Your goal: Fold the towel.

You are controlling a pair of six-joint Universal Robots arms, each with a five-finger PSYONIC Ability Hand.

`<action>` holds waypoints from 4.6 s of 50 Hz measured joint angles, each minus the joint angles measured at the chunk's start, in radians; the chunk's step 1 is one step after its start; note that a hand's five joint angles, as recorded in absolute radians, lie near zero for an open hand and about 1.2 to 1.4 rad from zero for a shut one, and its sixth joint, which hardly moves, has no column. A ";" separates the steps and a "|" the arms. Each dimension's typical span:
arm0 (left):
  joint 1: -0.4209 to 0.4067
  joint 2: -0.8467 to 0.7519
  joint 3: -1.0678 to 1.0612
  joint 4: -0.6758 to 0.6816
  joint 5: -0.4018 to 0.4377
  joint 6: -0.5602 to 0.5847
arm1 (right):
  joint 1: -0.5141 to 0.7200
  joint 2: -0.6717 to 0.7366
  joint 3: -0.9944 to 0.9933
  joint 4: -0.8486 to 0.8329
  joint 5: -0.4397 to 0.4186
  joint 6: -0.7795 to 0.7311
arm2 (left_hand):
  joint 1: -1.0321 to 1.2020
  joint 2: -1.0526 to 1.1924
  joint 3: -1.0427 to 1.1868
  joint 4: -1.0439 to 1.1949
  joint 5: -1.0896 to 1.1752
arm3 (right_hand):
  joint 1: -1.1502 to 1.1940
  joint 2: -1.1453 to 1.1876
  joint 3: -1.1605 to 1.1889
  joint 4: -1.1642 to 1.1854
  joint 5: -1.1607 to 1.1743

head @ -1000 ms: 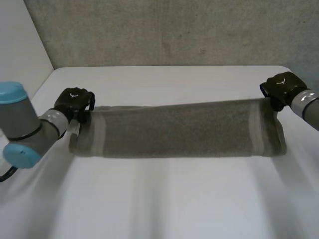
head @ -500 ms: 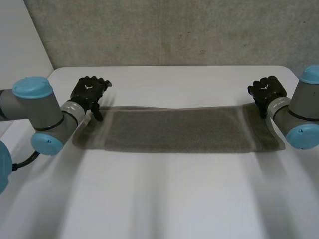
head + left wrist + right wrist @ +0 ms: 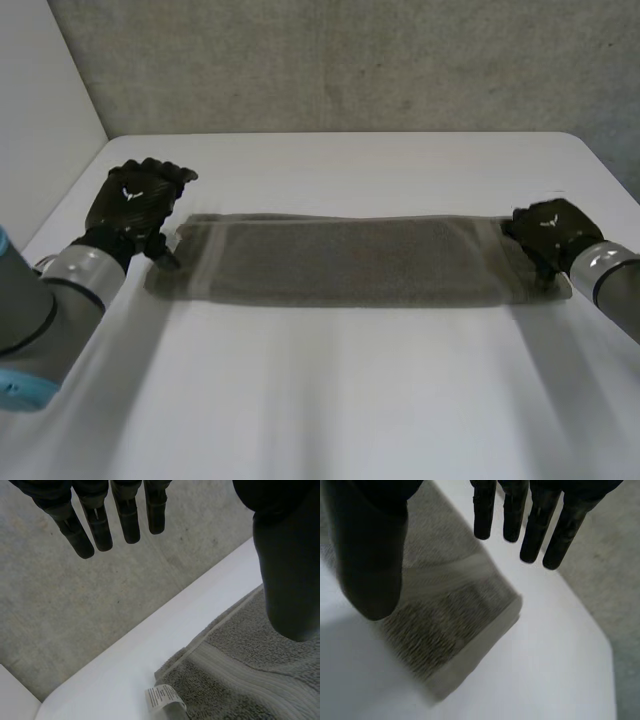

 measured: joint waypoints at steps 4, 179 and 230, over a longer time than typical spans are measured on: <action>-0.001 0.030 -0.061 0.047 0.000 0.000 | -0.019 0.059 -0.010 0.002 -0.020 -0.005 | 0.000 0.000 -0.001 0.000 -0.002 | 0.096 0.111 0.112 0.116 0.112; -0.244 -0.119 0.124 -0.190 -0.297 -0.105 | 0.344 -0.011 0.104 -0.093 0.221 -0.021 | -0.016 -0.017 -0.018 -0.015 -0.003 | 0.909 0.915 0.954 0.957 0.934; -0.320 -0.156 0.346 -0.175 -0.300 -0.245 | 0.489 -0.119 -0.067 -0.062 0.079 0.554 | -0.018 -0.019 -0.018 -0.015 -0.016 | -0.153 -0.121 -0.135 -0.125 -0.161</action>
